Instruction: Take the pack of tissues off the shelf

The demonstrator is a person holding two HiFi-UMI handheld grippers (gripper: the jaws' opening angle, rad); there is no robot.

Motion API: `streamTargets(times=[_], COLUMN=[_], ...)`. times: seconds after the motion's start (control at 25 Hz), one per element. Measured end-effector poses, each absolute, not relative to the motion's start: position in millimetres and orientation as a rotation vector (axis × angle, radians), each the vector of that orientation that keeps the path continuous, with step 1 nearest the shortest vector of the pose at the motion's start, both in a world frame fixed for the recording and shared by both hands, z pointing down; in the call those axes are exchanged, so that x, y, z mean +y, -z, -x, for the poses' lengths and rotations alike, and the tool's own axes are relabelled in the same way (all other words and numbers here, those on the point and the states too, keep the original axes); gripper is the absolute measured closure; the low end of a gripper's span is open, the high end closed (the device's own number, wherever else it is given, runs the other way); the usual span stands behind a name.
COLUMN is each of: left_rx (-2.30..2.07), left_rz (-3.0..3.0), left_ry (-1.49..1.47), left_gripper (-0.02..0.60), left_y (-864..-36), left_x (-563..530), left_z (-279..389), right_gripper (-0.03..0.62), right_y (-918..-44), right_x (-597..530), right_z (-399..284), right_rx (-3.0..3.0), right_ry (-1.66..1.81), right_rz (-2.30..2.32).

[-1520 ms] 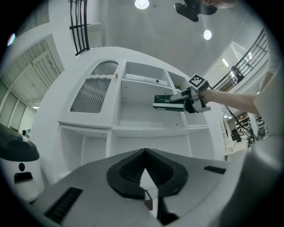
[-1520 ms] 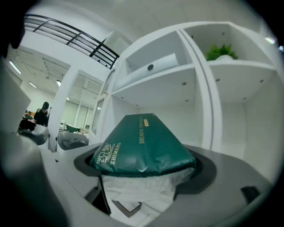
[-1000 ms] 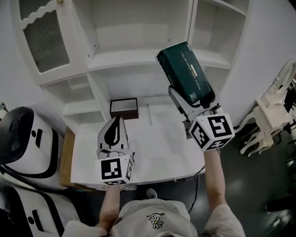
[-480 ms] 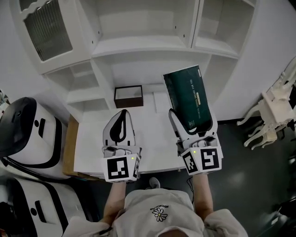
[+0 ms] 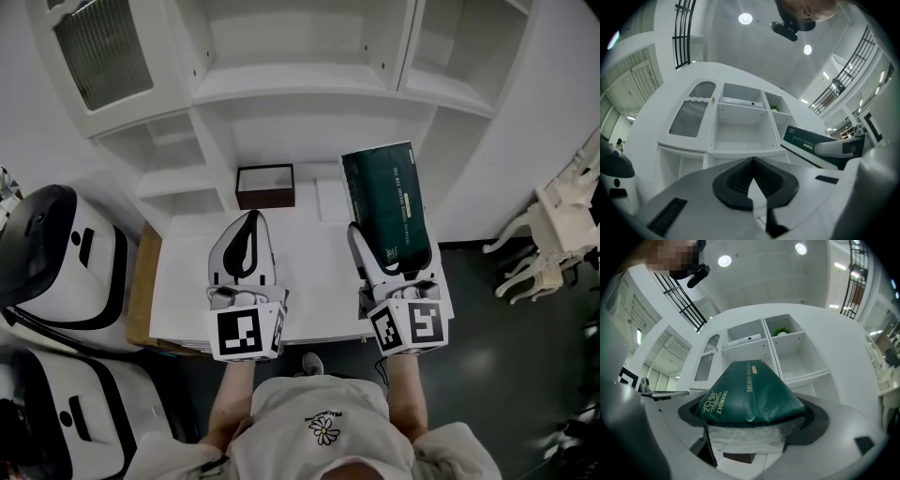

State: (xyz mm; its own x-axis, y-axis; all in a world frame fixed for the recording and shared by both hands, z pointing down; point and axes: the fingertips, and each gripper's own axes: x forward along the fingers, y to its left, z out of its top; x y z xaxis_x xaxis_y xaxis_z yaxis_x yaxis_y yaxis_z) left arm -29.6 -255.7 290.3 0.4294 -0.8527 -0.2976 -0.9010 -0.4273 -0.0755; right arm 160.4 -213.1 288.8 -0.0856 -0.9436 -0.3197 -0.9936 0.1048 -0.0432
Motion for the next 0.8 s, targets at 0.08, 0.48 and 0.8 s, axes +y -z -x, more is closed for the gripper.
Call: streamTargets(times=[0.08, 0.48, 0.8], left_rx=[1.529, 1.523, 1.53], left_rz=[2.451, 2.43, 2.435], left_ry=[-0.329, -0.336, -0.308], left_gripper=[0.581, 0.581, 0.581], left_y=[-286, -280, -282], left_x=[-255, -257, -261], left_z=[30, 31, 31], right_gripper=[0.117, 0.117, 0.117], right_y=[-287, -277, -275], right_x=[-212, -212, -216], right_z=[-160, -157, -154], right_rx=[2.119, 2.126, 2.132], right_ry=[-0.281, -0.349, -0.378], right_rz=[1.918, 1.915, 1.93])
